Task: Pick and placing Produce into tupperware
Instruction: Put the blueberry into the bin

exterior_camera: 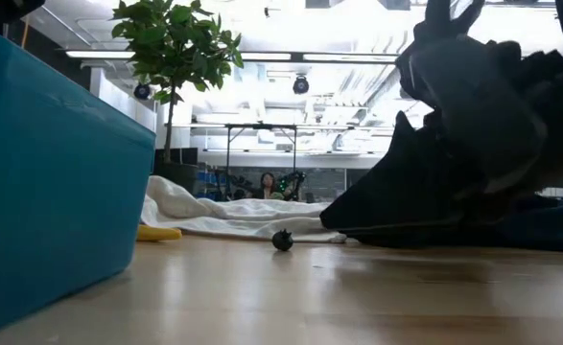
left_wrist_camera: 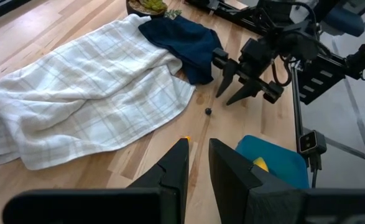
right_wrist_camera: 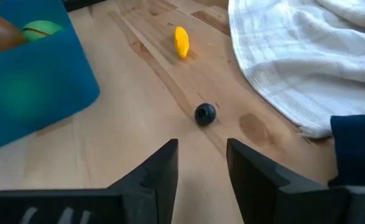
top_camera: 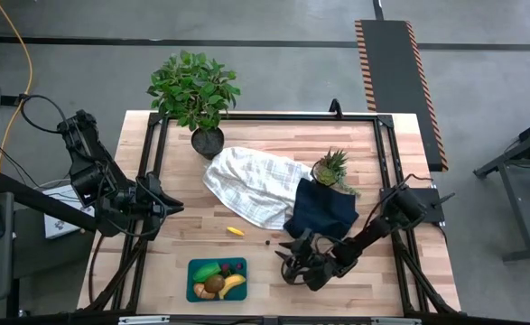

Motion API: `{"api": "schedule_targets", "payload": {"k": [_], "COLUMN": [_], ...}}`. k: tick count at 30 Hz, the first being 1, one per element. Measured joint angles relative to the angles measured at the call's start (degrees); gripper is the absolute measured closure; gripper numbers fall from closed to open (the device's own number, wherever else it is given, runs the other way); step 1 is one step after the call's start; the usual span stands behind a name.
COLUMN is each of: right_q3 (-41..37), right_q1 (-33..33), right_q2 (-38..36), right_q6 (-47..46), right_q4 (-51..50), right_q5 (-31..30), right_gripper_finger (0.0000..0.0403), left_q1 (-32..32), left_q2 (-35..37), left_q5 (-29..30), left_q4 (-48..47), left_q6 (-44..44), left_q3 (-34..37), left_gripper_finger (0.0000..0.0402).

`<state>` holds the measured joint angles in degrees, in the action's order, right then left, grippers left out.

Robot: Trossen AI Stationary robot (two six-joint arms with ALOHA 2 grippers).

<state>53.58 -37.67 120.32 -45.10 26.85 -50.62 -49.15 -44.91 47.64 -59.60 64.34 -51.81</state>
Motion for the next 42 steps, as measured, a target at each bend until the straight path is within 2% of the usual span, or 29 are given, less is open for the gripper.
{"api": "schedule_targets", "payload": {"k": [3,15,42], "right_q3": [0.0,0.0,0.0], "right_q1": [-0.3,0.7,5.4], "right_q2": [0.6,1.0,1.0], "right_q6": [0.0,0.4,7.6], "right_q4": [0.6,0.4,3.3], "right_q5": [-1.6,-1.4,7.6], "right_gripper_finger": [0.0273,0.0272,0.0272], "left_q1": [0.0,0.0,0.0], "left_q2": [0.0,0.0,0.0], "left_q5": [0.0,0.0,0.0], "left_q4": [0.0,0.0,-0.1], "left_q6": [0.0,0.1,0.0], "left_q3": [0.0,0.0,0.0], "left_gripper_finger": [0.0348,0.0348,0.0348]}}
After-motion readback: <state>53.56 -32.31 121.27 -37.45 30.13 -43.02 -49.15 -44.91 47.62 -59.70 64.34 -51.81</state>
